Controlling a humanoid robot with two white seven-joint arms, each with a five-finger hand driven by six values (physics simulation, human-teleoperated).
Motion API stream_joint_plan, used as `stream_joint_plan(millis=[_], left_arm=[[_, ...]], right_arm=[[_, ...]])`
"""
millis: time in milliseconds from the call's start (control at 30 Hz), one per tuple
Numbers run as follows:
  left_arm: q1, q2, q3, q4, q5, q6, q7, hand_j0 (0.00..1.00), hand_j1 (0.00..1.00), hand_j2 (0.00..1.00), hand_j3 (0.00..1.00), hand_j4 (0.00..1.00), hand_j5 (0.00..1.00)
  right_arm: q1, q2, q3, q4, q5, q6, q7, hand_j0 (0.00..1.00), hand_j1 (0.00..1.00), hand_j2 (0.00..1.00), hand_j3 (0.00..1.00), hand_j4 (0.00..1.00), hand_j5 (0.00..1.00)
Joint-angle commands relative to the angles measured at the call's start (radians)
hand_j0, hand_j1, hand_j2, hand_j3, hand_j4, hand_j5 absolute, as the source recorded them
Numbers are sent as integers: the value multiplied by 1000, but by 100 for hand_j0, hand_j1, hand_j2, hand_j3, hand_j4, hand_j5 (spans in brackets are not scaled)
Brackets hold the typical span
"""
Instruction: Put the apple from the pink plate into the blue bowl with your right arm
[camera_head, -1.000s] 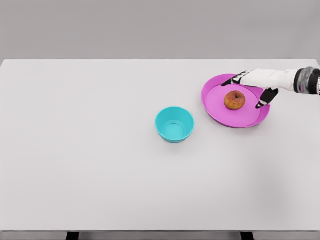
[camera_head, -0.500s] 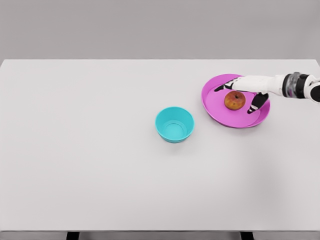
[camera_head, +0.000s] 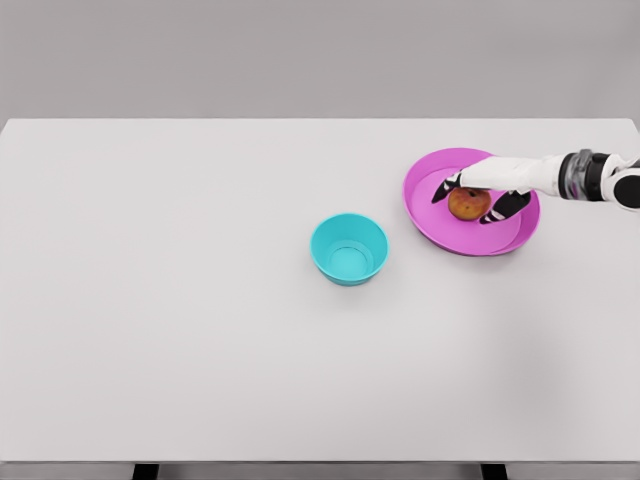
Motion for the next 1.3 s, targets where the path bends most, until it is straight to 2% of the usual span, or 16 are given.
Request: stream_joint_plan(millis=[0,33,233,367,400,467,533,600,1267], left_arm=[[0,0,0,0,-1,0,0,100,100,100,100,100,100],[-2,0,-1,0,1,0,0,100,100,100,100,100,100],[-2,0,0,0,1,0,0,100,100,100,100,100,100],[0,0,0,0,1,0,0,100,100,100,100,100,100],[0,0,0,0,1,0,0,100,100,100,100,100,100],[-2,0,0,0,1,0,0,100,100,100,100,100,100],[-2,0,-1,0,1,0,0,100,100,100,100,100,100],[0,0,0,0,1,1,0,100,100,100,100,100,100],[-2,0,0,0,-1,0,0,100,100,100,100,100,100]], right_arm=[[0,-1,3,2,-5,2,0,79,79,79,79,79,79],[0,-1,3,2,-5,2,0,99,99,99,99,99,99],[0,1,5,9,-2,2,0,99,99,99,99,99,99],[2,-1,5,11,1,2,0,95,95,95,95,95,95],[2,-1,5,11,2,2,0,82,82,82,82,82,82],[3,-1,5,11,2,2,0,74,74,74,74,74,74],[5,-1,5,11,4,2,0,69,69,69,69,69,69],[6,-2,5,11,4,2,0,60,60,60,60,60,60],[-28,-15,-18,-20,1,2,0,59,59,59,59,59,59]])
